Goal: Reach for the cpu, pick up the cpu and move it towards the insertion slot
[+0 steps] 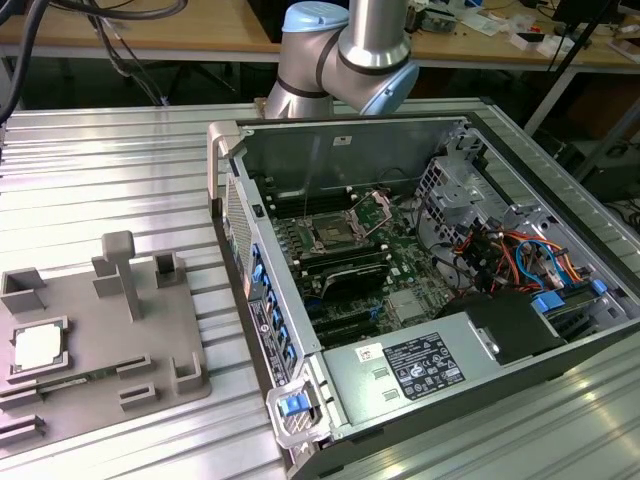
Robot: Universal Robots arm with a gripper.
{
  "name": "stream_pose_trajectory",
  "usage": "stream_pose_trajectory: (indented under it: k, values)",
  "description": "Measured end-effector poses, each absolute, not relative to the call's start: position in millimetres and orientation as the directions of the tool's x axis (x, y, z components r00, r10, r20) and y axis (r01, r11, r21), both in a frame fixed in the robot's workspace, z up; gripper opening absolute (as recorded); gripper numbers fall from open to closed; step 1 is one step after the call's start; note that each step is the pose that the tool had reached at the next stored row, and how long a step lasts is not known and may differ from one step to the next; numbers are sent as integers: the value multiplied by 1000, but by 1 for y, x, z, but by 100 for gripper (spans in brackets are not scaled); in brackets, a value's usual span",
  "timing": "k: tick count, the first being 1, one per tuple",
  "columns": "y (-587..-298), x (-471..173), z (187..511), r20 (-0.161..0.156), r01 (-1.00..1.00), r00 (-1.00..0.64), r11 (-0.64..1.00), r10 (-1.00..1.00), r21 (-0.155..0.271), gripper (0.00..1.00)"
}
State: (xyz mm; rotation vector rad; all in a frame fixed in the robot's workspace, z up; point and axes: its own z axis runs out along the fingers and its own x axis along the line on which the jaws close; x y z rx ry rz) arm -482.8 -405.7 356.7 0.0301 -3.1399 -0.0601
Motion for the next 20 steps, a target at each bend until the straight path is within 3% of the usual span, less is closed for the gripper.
stream_pose_trajectory:
  k: [20]
  values:
    - [-406,-501,357,1,-19,-1000,999,-19,38,11]
